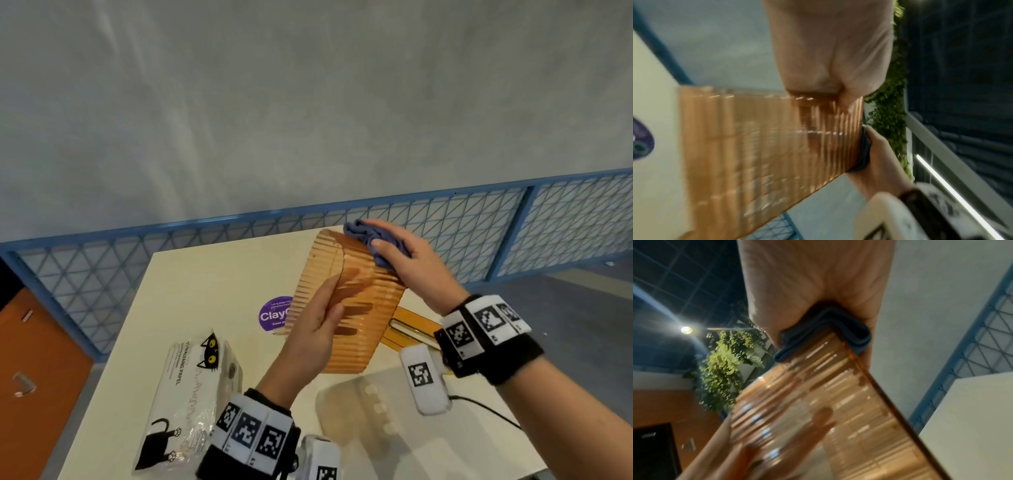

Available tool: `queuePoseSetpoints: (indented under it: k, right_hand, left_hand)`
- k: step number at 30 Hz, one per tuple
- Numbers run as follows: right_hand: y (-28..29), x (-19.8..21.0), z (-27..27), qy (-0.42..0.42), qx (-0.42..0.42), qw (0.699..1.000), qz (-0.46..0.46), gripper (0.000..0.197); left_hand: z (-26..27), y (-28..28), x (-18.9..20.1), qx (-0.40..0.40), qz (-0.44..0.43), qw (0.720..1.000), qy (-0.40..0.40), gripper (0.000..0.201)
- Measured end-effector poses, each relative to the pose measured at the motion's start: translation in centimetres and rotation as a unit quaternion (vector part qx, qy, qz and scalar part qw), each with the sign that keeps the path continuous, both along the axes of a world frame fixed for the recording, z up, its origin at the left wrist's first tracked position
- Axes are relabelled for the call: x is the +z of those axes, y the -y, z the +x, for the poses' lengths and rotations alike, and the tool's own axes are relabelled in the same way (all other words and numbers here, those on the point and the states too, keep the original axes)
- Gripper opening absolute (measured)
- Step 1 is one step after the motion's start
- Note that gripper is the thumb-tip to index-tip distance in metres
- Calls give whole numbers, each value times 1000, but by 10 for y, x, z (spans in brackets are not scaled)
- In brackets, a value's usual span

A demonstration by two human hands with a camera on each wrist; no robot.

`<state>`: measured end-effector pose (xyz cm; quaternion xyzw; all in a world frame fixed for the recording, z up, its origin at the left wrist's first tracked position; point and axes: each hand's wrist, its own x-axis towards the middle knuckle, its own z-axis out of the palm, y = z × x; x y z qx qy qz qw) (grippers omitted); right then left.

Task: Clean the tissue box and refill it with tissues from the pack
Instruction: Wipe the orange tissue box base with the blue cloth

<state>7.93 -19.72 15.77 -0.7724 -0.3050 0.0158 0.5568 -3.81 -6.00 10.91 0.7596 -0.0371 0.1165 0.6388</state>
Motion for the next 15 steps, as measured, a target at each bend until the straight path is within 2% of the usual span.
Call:
queuePoseSetpoints:
  k: [2,4,6,8,10,12,13,15]
  right_hand:
    - [-2,-9,-9,63,9,998,-25,32]
    - [-4,-17,-21,157,11,985,-71,37]
    - [-5,-23,-34,215,13,968,-128,44]
    - [-7,-30,-50,253,4,944,-211,48]
    - [-8,-35,-65,301,-28,907,-294,50]
    - [-9,-33,-66,312,-36,889,-333,50]
    - [-10,-28,-60,302,-26,892,-336,50]
    - [-14,-16,-37,252,10,920,-301,49]
  left_hand:
    - [4,-2,4,-40,-96,993,-51,48]
    - [7,-6,6,-45,-187,978,-83,43]
    - [6,-9,8,-34,-246,965,-80,32]
    - [6,-10,11,9,-283,955,-83,38]
    - [8,-12,7,60,-241,966,-76,44]
    - [6,-10,6,77,-163,982,-56,45]
    - [5,-10,4,78,-127,988,-46,47]
    - [4,-8,1,73,-75,994,-29,44]
